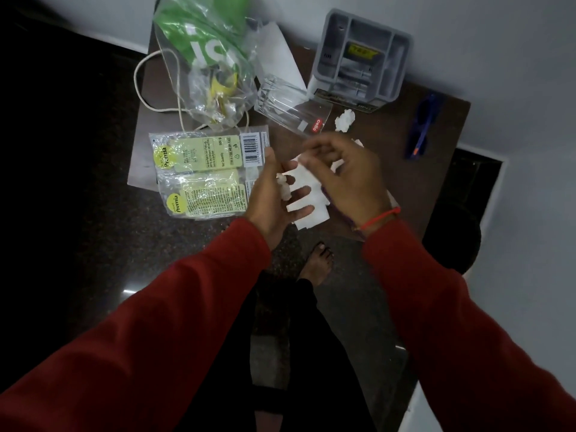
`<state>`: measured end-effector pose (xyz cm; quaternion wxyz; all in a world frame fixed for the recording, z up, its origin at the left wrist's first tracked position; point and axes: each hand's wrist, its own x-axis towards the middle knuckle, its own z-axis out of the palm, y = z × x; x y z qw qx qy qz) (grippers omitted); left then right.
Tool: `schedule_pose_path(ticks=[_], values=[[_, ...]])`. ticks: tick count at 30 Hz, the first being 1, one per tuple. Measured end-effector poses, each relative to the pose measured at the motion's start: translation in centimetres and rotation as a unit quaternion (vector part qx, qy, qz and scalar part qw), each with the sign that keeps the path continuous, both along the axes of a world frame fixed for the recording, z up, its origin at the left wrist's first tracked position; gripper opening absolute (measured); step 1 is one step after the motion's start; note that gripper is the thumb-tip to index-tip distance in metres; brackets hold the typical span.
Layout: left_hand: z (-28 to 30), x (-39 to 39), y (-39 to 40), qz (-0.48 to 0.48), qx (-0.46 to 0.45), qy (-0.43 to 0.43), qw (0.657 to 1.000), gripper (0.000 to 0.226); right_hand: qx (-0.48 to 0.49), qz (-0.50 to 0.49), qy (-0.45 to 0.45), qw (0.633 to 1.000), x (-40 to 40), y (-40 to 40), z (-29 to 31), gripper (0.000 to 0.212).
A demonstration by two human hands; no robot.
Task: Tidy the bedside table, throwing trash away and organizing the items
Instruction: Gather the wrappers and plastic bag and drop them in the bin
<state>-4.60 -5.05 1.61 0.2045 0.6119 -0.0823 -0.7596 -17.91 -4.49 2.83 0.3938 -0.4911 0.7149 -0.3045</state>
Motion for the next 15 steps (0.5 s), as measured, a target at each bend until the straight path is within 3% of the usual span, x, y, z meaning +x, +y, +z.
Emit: schedule_pose_path(ticks=[1,3,5,7,11,15], values=[[0.0,0.0,-0.3,0.006,0.003,0.008,1.000,0.049,-0.001,0.007,-0.005,1.000,0.5,0.1,0.3,0.008],[0.1,0.2,-1.0,0.019,-0.003,0.018,1.000,0.041,-0.012,-0.069,0.009,0.998,-0.1,-0.4,-0.3,0.010],[0.2,0.6,-1.5,0.023,-0.013,0.001,1.000,0.043,0.003,-0.155,0.057,0.986,-2.0,-1.3,-2.6,0.011],[0.3,1.1,-1.6,0.013,-0.035,-0.017,0.999,0.048,0.053,-0.180,0.115,0.976,-3.6,-2.3,-5.0,0.014],[0.1,2.0,-0.8,0.010,-0.034,-0.026,0.999,0.057,0.150,-0.099,0.279,0.943,-3.5,-3.8,-8.1,0.052],[-0.6,3.1,0.5,0.019,-0.019,0.005,1.000,0.042,0.170,-0.062,0.372,0.911,-2.6,-4.8,-9.1,0.038]])
